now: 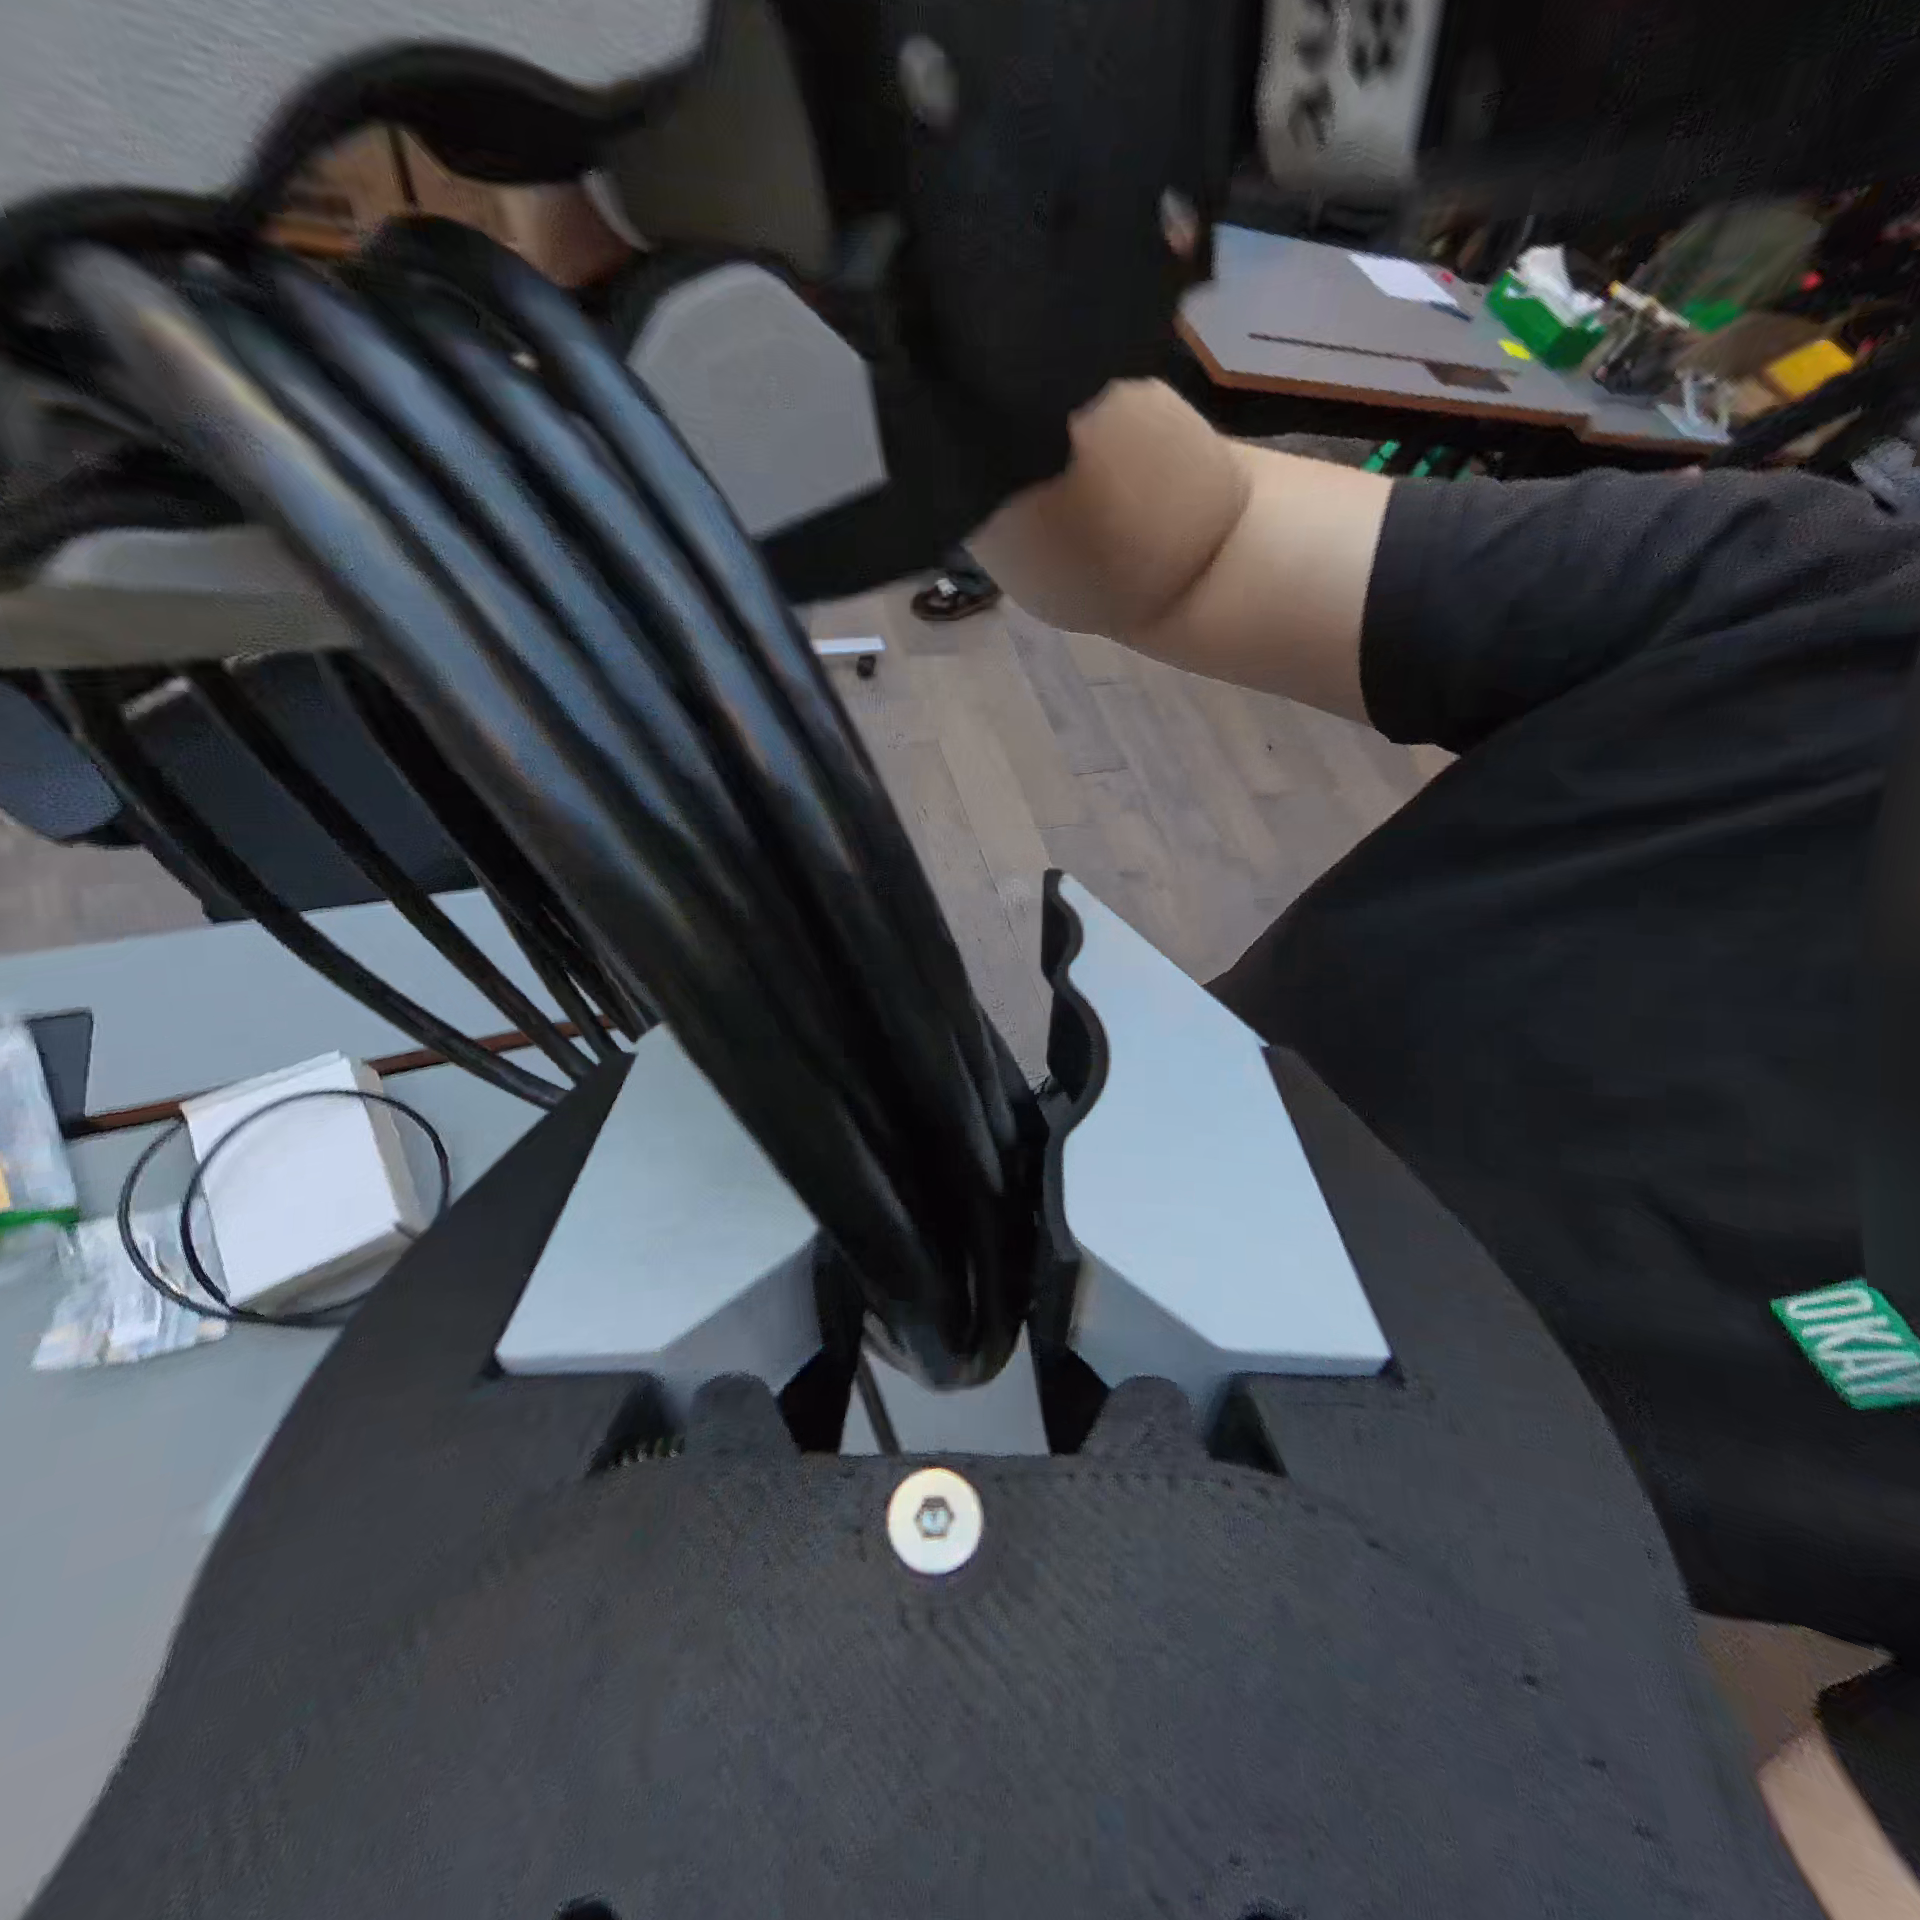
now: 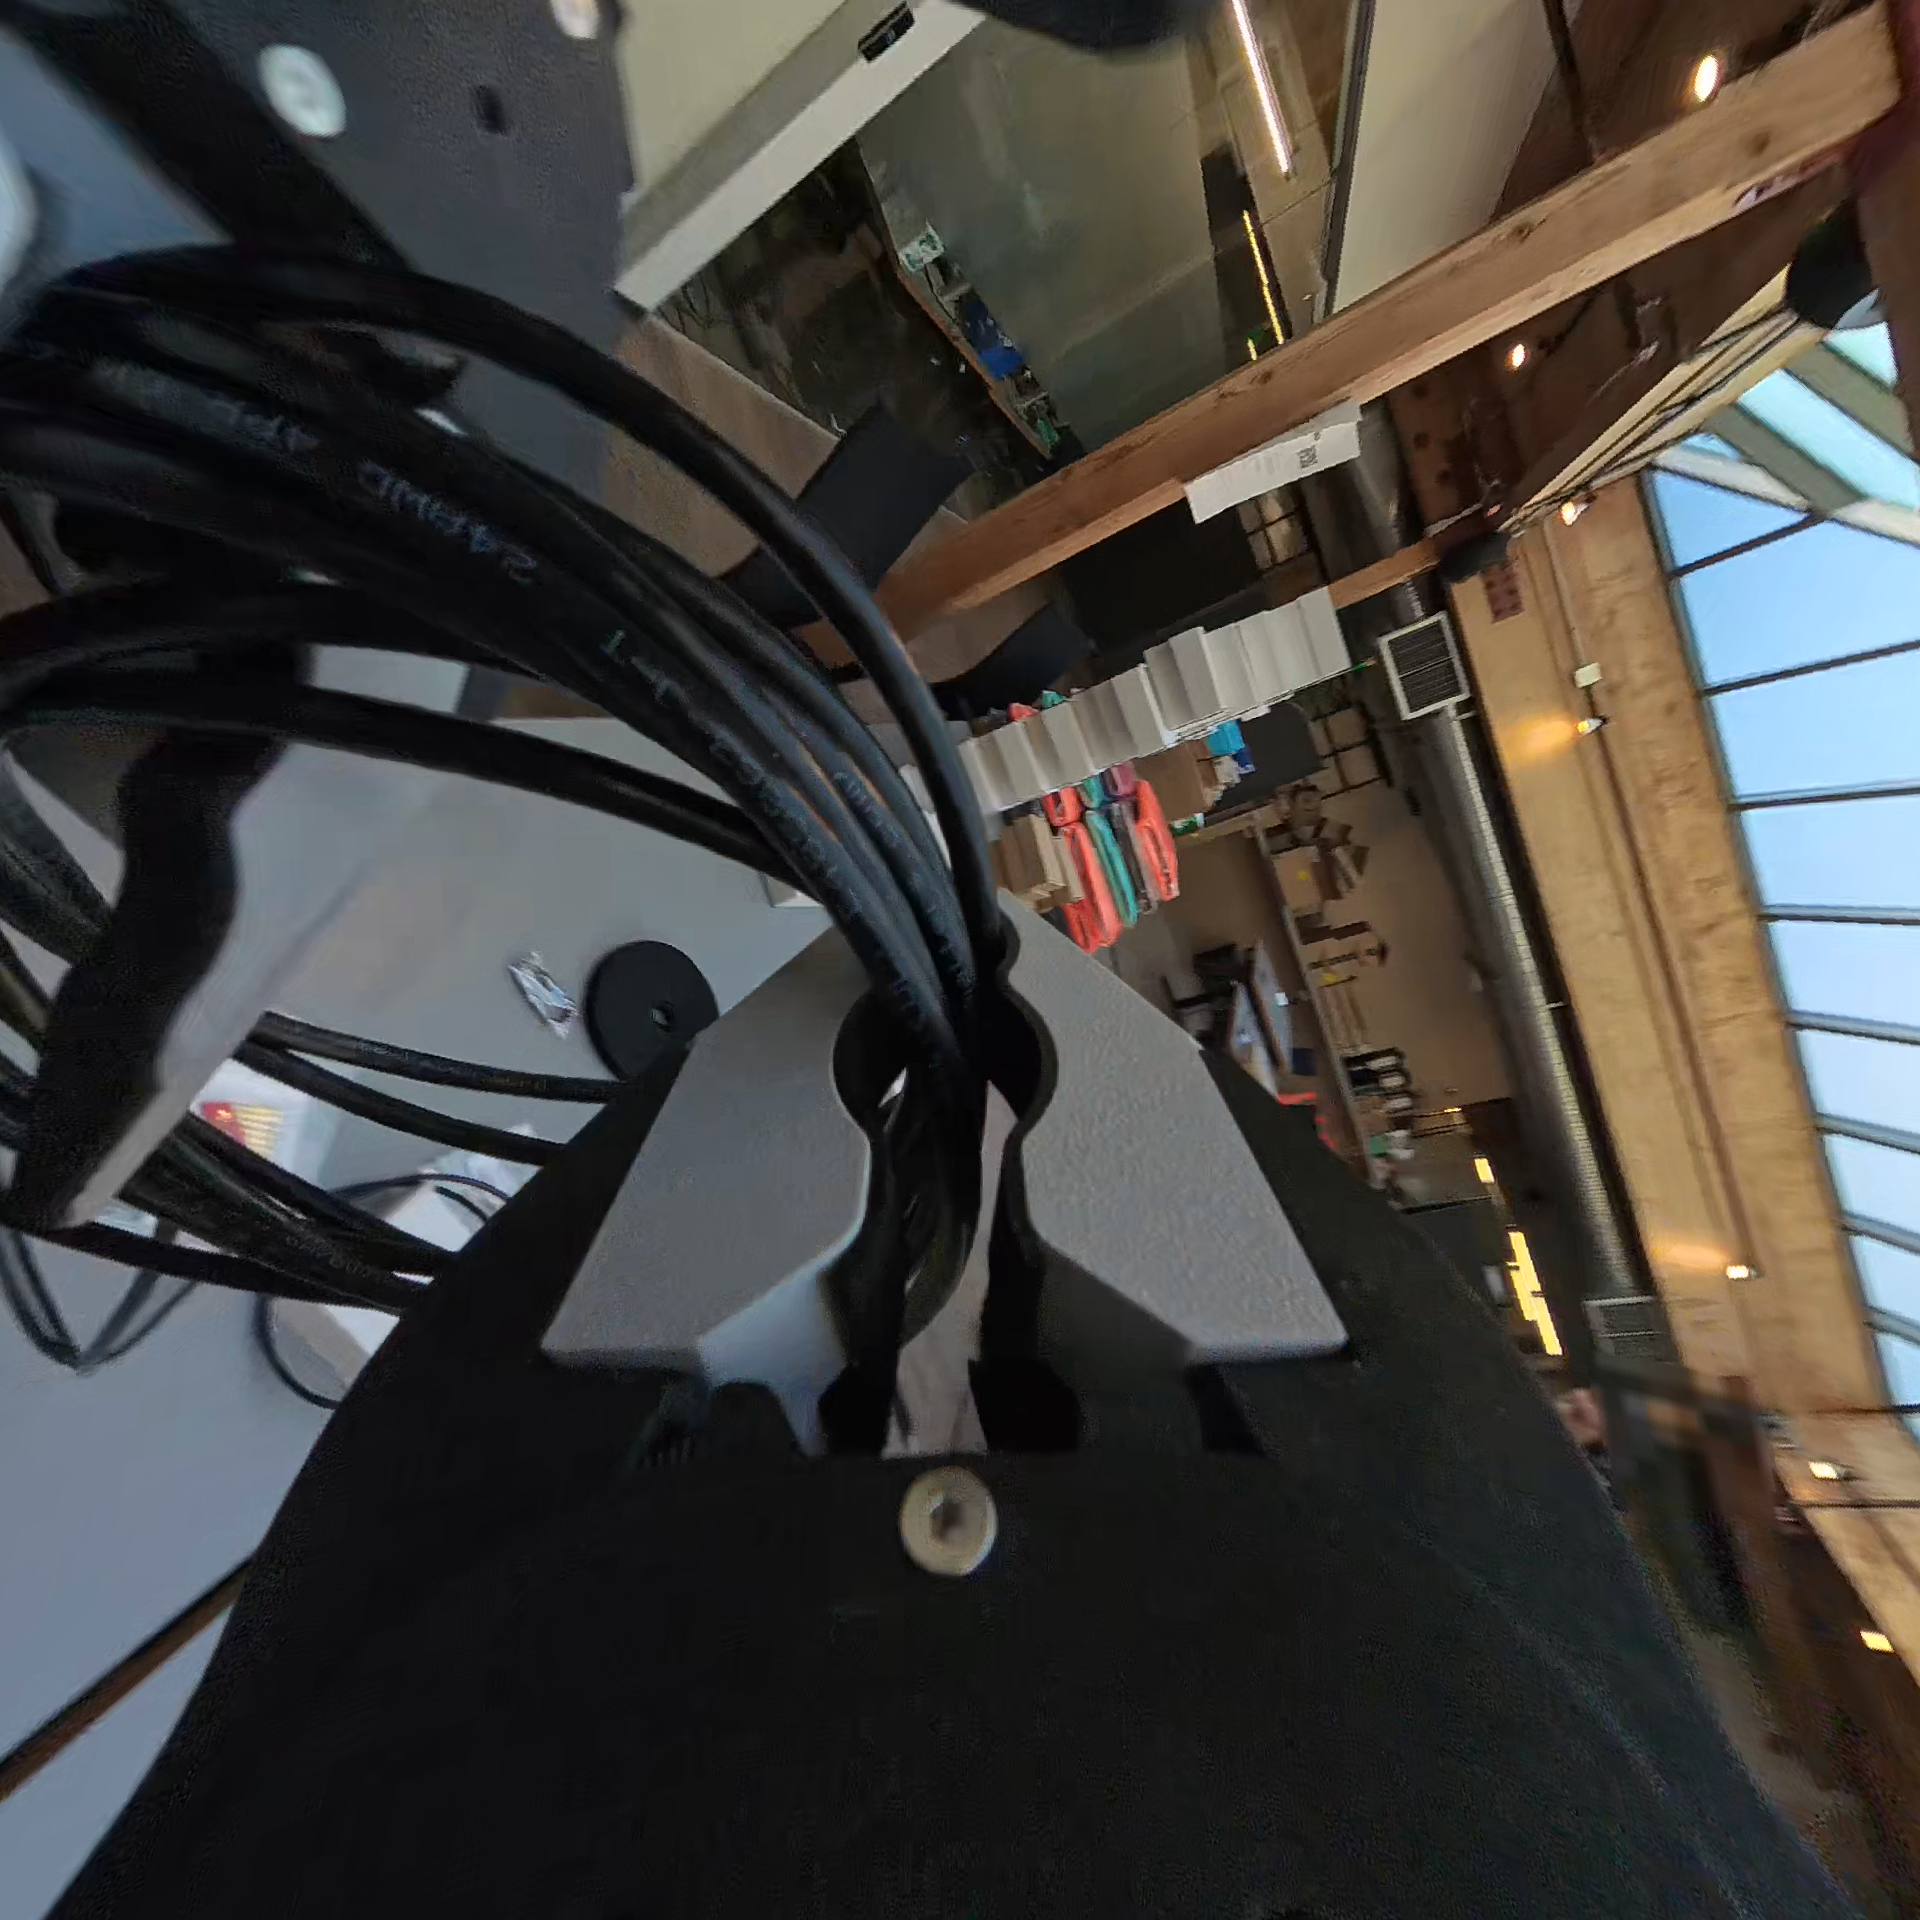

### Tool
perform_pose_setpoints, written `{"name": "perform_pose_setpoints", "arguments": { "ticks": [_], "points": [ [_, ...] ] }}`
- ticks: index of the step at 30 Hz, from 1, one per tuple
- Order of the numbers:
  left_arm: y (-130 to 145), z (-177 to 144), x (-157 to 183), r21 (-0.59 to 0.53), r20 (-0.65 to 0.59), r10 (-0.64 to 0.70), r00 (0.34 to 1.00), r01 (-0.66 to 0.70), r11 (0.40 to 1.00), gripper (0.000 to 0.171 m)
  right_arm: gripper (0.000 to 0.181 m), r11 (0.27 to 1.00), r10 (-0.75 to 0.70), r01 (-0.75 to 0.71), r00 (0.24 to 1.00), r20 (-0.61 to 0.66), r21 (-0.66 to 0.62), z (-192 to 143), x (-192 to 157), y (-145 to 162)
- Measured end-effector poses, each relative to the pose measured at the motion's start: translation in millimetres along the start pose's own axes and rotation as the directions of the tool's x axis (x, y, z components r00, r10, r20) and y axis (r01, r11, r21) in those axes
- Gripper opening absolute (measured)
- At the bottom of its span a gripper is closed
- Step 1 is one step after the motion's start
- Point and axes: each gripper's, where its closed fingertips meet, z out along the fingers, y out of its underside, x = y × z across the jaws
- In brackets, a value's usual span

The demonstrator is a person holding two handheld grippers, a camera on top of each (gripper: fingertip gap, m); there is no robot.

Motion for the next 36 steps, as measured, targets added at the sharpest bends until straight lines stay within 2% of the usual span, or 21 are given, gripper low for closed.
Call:
{"name": "perform_pose_setpoints", "arguments": {
  "ticks": [3,5,7,9,12,14,18,20,21,22,24,26,27,28,29,32,33,35,36],
  "points": [
    [3.4,4.4,8.5,0.056,0.021,0.186,0.982,-0.187,0.981,0.034,0.006,0.974,0.221,-0.224,0.973,0.074,0.034,-3.1,12.8,11.0],
    [3.5,7.0,4.6,0.085,0.083,0.247,0.965,-0.254,0.963,0.038,0.005,0.921,0.379,-0.388,0.915,0.139,0.039,-2.5,16.8,21.1],
    [-0.6,8.2,-7.0,0.106,0.154,0.242,0.958,-0.260,0.960,0.027,0.006,0.864,0.494,-0.503,0.848,0.194,-0.002,2.9,10.8,36.2],
    [0.0,12.9,-11.1,0.087,0.133,0.198,0.971,-0.211,0.974,0.022,0.006,0.831,0.545,-0.555,0.803,0.241,-0.029,8.9,-1.0,49.8],
    [0.8,16.6,-14.5,0.072,0.117,0.143,0.983,-0.152,0.986,0.018,0.008,0.812,0.558,-0.583,0.782,0.277,0.012,11.9,-10.8,62.4],
    [0.5,17.8,-13.0,0.080,0.067,0.096,0.993,-0.101,0.992,0.017,0.013,0.824,0.540,-0.566,0.791,0.288,0.008,13.0,-19.2,70.3],
    [-8.2,16.8,-11.0,0.149,-0.019,0.021,1.000,-0.018,0.989,0.015,0.041,0.868,0.459,-0.482,0.870,0.179,0.121,2.3,-12.1,68.2],
    [-11.6,15.2,-12.1,0.182,-0.042,0.004,0.999,0.003,0.983,0.014,0.065,0.882,0.418,-0.415,0.908,0.035,0.223,-20.8,7.7,62.1],
    [-13.8,13.3,-13.3,0.202,-0.049,-0.005,0.999,0.014,0.979,0.013,0.063,0.893,0.373,-0.359,0.928,-0.001,0.272,-38.8,7.9,54.6],
    [-16.3,11.0,-14.2,0.221,-0.056,-0.016,0.998,0.028,0.975,0.012,0.052,0.903,0.308,-0.286,0.951,-0.018,0.321,-58.3,-0.9,44.4],
    [-19.0,7.7,-16.0,0.236,-0.072,-0.042,0.997,0.057,0.970,0.008,0.054,0.911,0.189,-0.186,0.982,0.029,0.368,-82.8,-46.8,28.0],
    [-13.6,10.3,-22.4,0.193,-0.043,-0.063,0.997,0.070,0.979,0.006,0.094,0.919,0.215,-0.218,0.976,0.046,0.329,-78.8,-89.2,31.9],
    [-8.4,13.9,-24.9,0.160,-0.032,-0.072,0.997,0.077,0.984,0.006,0.086,0.928,0.224,-0.201,0.974,-0.039,0.315,-73.6,-91.3,41.4],
    [-3.0,18.7,-26.8,0.128,-0.032,-0.093,0.995,0.097,0.987,0.006,0.056,0.923,0.264,-0.205,0.953,-0.149,0.327,-72.1,-81.0,51.6],
    [0.4,23.9,-27.2,0.113,-0.051,-0.124,0.991,0.130,0.985,0.006,0.041,0.899,0.344,-0.262,0.918,-0.195,0.352,-70.8,-69.8,61.3],
    [10.7,34.8,-29.9,0.082,-0.112,-0.216,0.970,0.225,0.971,0.005,0.071,0.743,0.617,-0.583,0.787,0.002,0.330,-60.3,-49.2,88.3],
    [11.3,36.0,-34.2,0.093,-0.125,-0.258,0.958,0.270,0.958,0.005,0.070,0.712,0.647,-0.633,0.760,0.067,0.306,-65.7,-45.7,91.4],
    [8.6,35.2,-47.8,0.137,-0.135,-0.346,0.928,0.364,0.921,0.004,0.058,0.725,0.597,-0.613,0.787,0.159,0.314,-88.5,-53.0,76.6],
    [8.3,34.6,-56.6,0.155,-0.120,-0.377,0.918,0.392,0.907,0.004,0.058,0.762,0.544,-0.557,0.827,0.139,0.329,-99.3,-61.3,68.5]
  ]
}}
